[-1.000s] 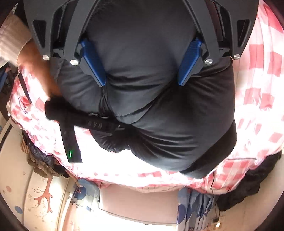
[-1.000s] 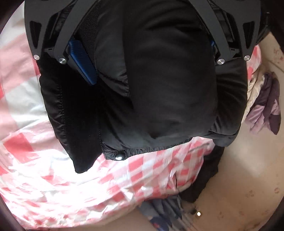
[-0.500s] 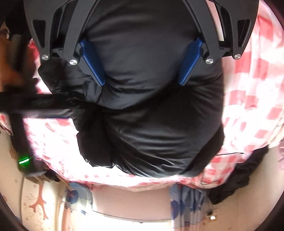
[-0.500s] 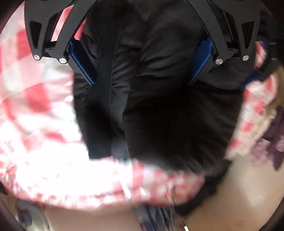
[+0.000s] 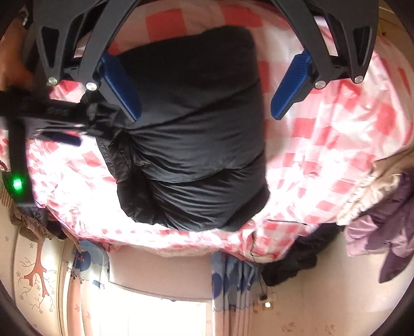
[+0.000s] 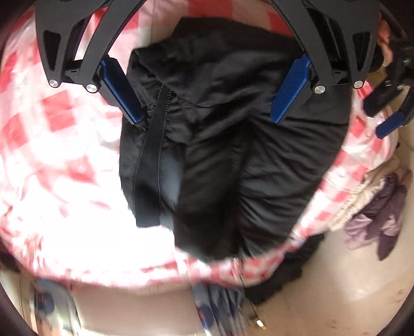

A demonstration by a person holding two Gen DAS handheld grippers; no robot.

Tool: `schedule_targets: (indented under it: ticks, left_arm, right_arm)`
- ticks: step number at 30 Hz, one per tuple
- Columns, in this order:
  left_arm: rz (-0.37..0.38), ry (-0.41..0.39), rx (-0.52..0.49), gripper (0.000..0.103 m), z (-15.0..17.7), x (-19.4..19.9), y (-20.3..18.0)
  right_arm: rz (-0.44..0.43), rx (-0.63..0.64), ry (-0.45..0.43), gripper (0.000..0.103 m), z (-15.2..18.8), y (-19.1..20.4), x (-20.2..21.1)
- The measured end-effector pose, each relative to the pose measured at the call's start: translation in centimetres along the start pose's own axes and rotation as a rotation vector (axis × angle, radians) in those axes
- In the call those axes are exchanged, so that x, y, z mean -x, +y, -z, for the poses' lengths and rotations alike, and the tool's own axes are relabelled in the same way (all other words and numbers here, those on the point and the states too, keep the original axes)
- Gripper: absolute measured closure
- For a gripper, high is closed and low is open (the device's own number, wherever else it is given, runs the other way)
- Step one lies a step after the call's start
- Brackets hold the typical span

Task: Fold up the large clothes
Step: 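Lower the folded jacket onto the bed and open both grippers, then withdraw both grippers from the folded jacket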

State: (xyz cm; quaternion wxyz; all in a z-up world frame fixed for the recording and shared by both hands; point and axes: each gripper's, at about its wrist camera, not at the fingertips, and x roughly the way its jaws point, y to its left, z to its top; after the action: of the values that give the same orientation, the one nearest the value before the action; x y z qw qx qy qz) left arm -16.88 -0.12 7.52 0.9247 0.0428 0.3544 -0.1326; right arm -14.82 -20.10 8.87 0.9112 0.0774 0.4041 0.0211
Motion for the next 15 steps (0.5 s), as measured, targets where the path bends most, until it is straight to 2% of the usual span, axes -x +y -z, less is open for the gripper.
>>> schedule_targets:
  ticks: [2,3,4,5,8,15]
  left_arm:
    - [0.0,-0.009,0.016,0.007,0.2,0.8,0.3]
    - [-0.002,-0.014,0.025,0.007,0.3,1.2,0.5]
    - [-0.007,-0.022,0.03,0.007,0.4,1.6,0.6]
    - [-0.011,-0.026,0.03,0.007,0.5,1.8,0.6]
    - [-0.027,-0.027,0.011,0.007,0.5,2.3,0.7]
    - [-0.028,-0.002,0.035,0.007,0.1,1.7,1.5]
  right_arm:
    - [0.001,0.029,0.003,0.006,0.8,0.7,0.2]
    - [0.003,0.043,0.043,0.006,2.0,1.3,-0.5]
    - [0.012,0.06,0.123,0.006,2.7,1.6,-2.8]
    - [0.001,0.052,0.177,0.006,4.2,1.3,-3.4]
    - [-0.017,-0.004,0.213,0.006,4.3,1.0,-3.4]
    - [0.033,0.009,0.051,0.006,-1.0,1.2,1.7]
